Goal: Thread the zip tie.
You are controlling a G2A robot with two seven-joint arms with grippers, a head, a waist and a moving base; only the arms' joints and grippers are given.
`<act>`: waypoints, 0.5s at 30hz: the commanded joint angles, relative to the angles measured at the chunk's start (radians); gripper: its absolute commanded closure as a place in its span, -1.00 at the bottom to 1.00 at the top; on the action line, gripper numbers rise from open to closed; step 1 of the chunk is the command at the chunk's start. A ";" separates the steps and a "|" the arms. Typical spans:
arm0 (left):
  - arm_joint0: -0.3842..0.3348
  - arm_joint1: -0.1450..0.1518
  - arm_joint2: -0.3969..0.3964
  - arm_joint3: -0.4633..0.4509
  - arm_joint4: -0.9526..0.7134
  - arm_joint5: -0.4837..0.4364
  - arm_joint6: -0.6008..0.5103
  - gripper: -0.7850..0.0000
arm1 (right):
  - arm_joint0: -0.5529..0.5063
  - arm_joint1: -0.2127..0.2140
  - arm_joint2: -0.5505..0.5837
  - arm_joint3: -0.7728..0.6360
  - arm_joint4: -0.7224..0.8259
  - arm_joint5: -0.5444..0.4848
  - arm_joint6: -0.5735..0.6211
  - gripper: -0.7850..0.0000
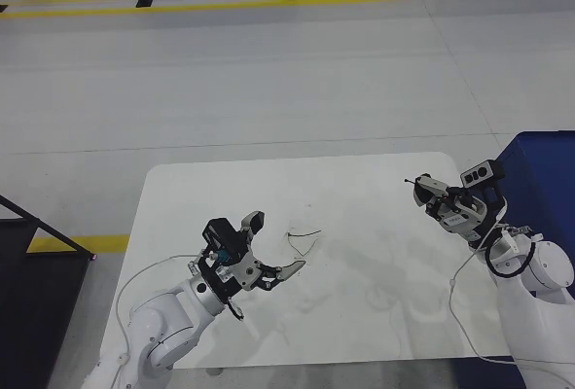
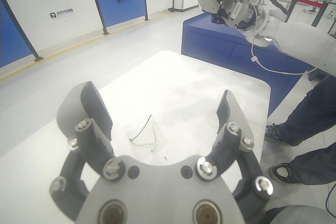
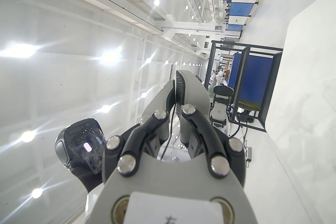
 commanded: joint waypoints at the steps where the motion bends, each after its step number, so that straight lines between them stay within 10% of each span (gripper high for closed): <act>1: 0.000 0.000 0.000 0.000 0.000 0.000 0.000 -1.00 | 0.000 0.000 0.000 0.000 0.000 0.000 0.000 1.00; 10: 0.004 -0.001 0.001 0.017 -0.043 -0.011 -0.019 -0.80 | -0.003 0.000 -0.017 -0.011 -0.003 0.026 -0.022 1.00; 15: -0.021 -0.004 0.013 0.036 -0.020 0.007 -0.049 -1.00 | 0.015 0.002 -0.031 0.016 -0.013 0.041 -0.028 1.00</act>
